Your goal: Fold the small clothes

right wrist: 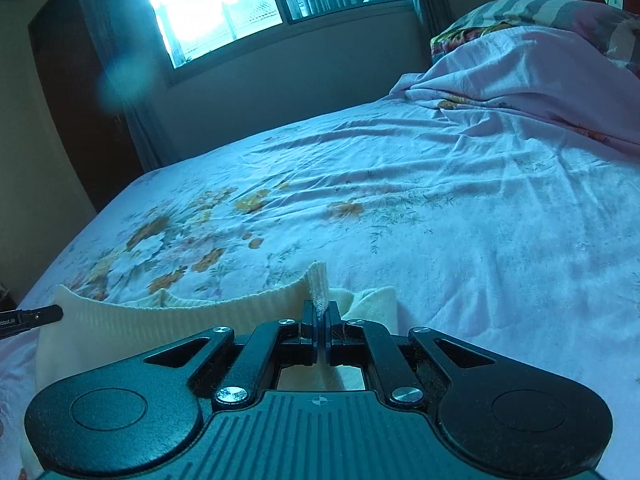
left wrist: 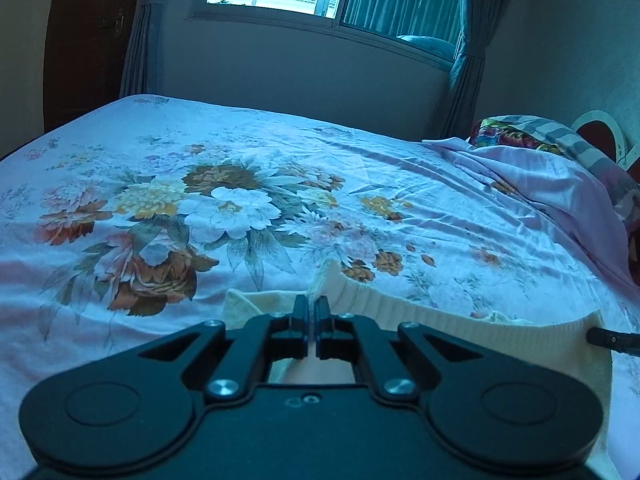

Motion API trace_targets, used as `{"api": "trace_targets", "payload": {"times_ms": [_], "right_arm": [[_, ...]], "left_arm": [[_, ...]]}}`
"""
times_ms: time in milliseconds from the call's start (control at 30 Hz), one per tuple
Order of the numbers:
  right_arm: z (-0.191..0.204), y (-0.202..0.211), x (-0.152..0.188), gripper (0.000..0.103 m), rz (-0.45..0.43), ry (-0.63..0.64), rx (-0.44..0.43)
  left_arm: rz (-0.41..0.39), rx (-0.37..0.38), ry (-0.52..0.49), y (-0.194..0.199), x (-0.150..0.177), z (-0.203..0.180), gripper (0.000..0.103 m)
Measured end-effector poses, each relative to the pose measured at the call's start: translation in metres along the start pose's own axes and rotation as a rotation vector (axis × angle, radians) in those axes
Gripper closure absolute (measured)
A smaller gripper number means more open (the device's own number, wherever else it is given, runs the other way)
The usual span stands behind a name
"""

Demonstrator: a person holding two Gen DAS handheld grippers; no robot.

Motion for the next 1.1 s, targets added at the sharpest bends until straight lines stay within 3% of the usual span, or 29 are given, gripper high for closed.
{"api": "trace_targets", "payload": {"times_ms": [100,233,333,367,433,500,633,767,900,1000,1100], "right_arm": [[-0.011,-0.031,0.003,0.101,0.020,0.004,0.030],[-0.030,-0.064,0.018,0.100,0.064,0.025,0.118],[-0.028,-0.070,0.021,0.100,0.074,0.084,0.152],[-0.027,-0.067,0.019,0.100,0.074,0.090,0.156],[-0.022,-0.052,0.013,0.099,0.057,0.098,0.155],[-0.015,-0.031,0.009,0.098,0.028,0.100,0.156],[0.021,0.010,0.029,0.096,0.044,0.137,0.058],[0.050,0.031,0.078,0.096,0.115,0.183,0.011],[0.052,0.028,0.122,0.096,0.159,0.260,0.063],[0.058,0.037,0.115,0.096,0.152,0.233,0.072],[0.073,0.065,0.109,0.095,0.091,0.212,0.007]], "left_arm": [[0.024,-0.022,-0.002,-0.030,0.005,0.002,0.102],[0.116,-0.080,-0.033,-0.066,0.032,0.011,0.100],[0.130,-0.110,-0.085,-0.067,0.038,0.010,0.096],[0.134,-0.113,-0.083,-0.063,0.037,0.009,0.093],[0.131,-0.113,-0.075,-0.048,0.033,0.010,0.078],[0.123,-0.104,-0.075,-0.026,0.033,0.007,0.075],[0.133,-0.049,-0.119,0.016,0.055,-0.009,0.066],[0.167,-0.033,-0.108,0.045,0.093,-0.018,0.066],[0.144,-0.078,-0.165,0.051,0.118,-0.016,0.063],[0.160,-0.088,-0.131,0.062,0.110,-0.018,0.068],[0.149,-0.047,-0.134,0.082,0.110,-0.026,0.065]]}}
Point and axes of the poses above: each gripper's, at about its wrist camera, not at the fingertips, and y roughly against the way its jaws point, z to its left, x to its underside, the point moved 9 cm from there along -y, roughly the way its jaws point
